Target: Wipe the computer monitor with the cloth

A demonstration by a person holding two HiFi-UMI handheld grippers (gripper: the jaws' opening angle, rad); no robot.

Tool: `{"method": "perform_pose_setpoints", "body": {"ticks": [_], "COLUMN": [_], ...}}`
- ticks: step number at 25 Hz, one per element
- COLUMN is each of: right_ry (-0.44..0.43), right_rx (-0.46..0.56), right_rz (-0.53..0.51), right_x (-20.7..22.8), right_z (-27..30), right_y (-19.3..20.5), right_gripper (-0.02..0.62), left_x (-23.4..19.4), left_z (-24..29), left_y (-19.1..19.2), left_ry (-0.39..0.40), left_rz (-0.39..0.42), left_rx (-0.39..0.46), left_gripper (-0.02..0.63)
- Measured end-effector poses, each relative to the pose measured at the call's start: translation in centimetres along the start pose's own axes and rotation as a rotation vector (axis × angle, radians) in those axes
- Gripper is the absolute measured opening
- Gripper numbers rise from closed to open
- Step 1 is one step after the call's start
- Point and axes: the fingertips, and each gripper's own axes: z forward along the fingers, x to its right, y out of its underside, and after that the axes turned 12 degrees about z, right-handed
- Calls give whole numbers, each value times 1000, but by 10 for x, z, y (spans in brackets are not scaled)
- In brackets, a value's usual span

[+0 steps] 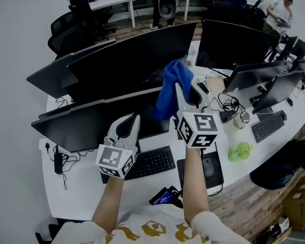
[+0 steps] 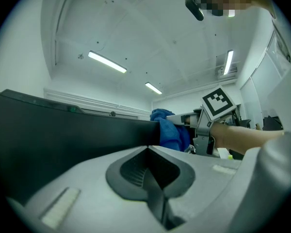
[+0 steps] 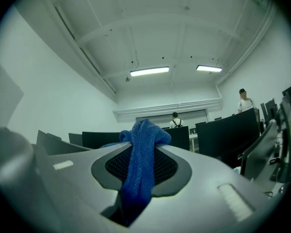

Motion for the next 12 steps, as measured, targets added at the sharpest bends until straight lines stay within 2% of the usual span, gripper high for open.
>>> {"method": "perform_pose_setpoints", "body": {"ticks": [3, 12], "right_ry": [12, -5], "right_rx": [-35, -18], "right_rz": [18, 89], "right_x": [10, 14], "right_z": [1, 1], "right_y": [18, 32], "right_gripper": [113, 109], "left_x": [2, 3], "left_z": [1, 2], "left_y": [0, 10], "left_ry": [5, 5], "left_rz": [3, 2], "left_rx": [2, -16], "left_gripper": [2, 2]}}
